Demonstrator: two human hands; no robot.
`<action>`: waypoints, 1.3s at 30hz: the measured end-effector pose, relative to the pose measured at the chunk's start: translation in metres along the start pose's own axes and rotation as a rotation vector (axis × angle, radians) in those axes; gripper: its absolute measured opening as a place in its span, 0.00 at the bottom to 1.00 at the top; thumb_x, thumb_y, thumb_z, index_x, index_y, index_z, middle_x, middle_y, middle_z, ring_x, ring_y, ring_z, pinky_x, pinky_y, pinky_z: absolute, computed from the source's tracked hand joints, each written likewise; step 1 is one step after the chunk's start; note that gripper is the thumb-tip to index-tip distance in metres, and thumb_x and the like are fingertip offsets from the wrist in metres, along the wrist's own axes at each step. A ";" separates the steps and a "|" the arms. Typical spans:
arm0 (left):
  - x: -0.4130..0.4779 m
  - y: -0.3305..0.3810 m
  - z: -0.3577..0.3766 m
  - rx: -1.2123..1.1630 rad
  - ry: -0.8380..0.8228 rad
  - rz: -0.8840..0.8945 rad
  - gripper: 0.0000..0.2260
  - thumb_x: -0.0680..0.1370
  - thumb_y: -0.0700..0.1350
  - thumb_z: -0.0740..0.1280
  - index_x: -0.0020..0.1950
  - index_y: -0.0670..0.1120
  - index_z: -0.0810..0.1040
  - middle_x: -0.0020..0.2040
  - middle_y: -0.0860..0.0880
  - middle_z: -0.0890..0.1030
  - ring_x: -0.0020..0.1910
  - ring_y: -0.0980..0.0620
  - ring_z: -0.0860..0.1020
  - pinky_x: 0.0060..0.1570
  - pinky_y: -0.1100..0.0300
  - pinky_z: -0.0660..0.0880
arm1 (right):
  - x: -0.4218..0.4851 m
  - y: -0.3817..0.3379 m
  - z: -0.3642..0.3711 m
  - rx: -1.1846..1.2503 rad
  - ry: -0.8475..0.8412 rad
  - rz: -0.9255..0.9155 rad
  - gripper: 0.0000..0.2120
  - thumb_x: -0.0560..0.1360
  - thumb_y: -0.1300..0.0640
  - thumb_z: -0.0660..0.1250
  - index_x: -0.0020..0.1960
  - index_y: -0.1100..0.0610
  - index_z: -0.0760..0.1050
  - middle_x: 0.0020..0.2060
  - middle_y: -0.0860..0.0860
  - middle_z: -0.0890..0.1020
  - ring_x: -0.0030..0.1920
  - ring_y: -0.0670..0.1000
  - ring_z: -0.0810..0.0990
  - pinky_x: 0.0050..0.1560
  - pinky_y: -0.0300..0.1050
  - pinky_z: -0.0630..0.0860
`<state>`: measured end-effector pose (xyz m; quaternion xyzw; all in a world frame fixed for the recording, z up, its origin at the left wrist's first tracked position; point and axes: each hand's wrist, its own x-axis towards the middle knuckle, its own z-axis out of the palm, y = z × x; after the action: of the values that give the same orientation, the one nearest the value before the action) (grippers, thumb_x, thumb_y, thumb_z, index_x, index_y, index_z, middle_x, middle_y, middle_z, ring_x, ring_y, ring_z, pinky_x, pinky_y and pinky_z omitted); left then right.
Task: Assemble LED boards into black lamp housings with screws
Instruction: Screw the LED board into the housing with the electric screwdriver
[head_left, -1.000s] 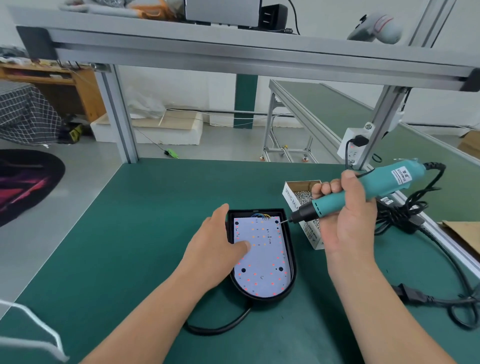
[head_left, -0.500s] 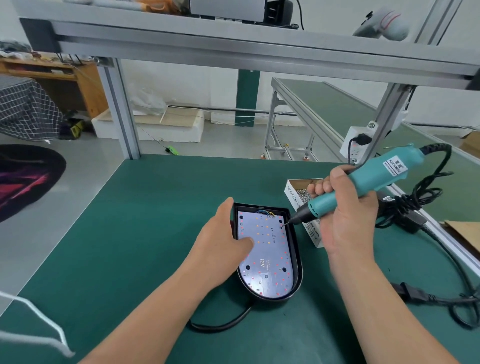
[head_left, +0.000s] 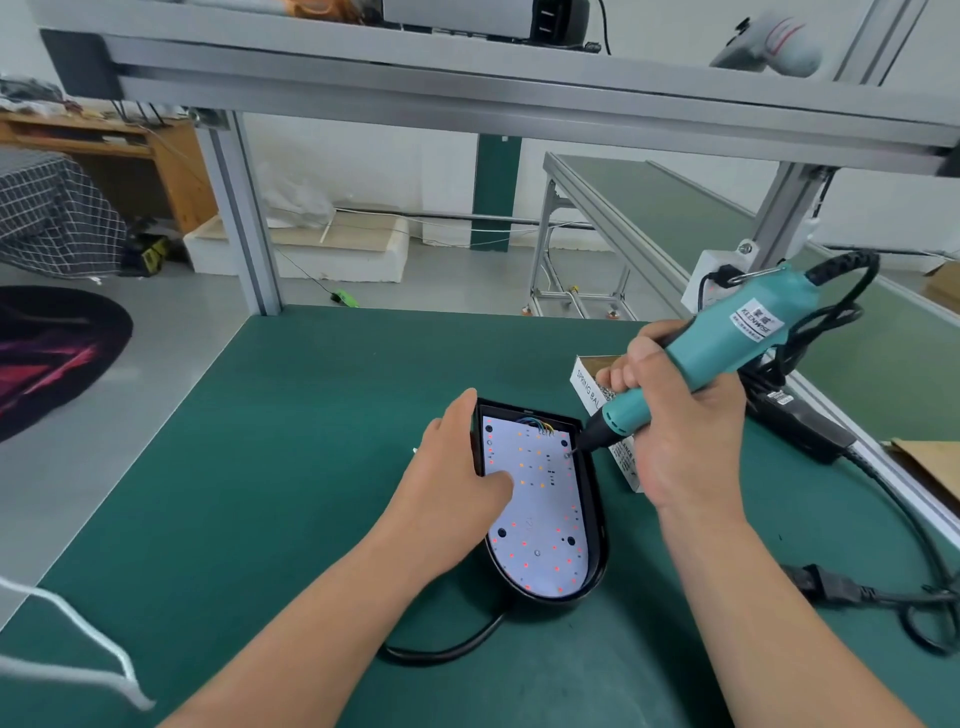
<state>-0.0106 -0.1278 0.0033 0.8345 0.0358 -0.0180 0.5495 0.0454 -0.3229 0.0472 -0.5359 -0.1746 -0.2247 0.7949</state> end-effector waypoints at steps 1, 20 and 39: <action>0.000 0.000 0.000 -0.001 0.000 0.005 0.39 0.73 0.47 0.66 0.81 0.68 0.55 0.63 0.52 0.76 0.54 0.51 0.80 0.41 0.58 0.76 | 0.000 0.000 0.000 -0.003 -0.005 -0.002 0.04 0.78 0.63 0.69 0.48 0.55 0.76 0.38 0.52 0.75 0.36 0.54 0.73 0.50 0.53 0.79; 0.002 0.006 0.000 -0.034 -0.023 -0.045 0.40 0.75 0.43 0.66 0.82 0.67 0.55 0.63 0.51 0.77 0.47 0.50 0.82 0.35 0.61 0.77 | 0.002 -0.017 -0.007 0.061 -0.085 0.056 0.06 0.79 0.56 0.74 0.53 0.55 0.78 0.40 0.55 0.79 0.41 0.56 0.78 0.50 0.53 0.79; 0.003 0.009 -0.007 -0.464 0.076 -0.174 0.09 0.84 0.42 0.66 0.62 0.51 0.80 0.59 0.44 0.85 0.60 0.40 0.84 0.63 0.37 0.80 | 0.025 -0.038 -0.159 -1.368 -0.089 0.572 0.08 0.81 0.50 0.69 0.53 0.52 0.73 0.42 0.57 0.82 0.38 0.59 0.84 0.43 0.59 0.83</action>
<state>-0.0072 -0.1249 0.0146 0.6798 0.1313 -0.0254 0.7211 0.0519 -0.4878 0.0313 -0.9444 0.1186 -0.0456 0.3033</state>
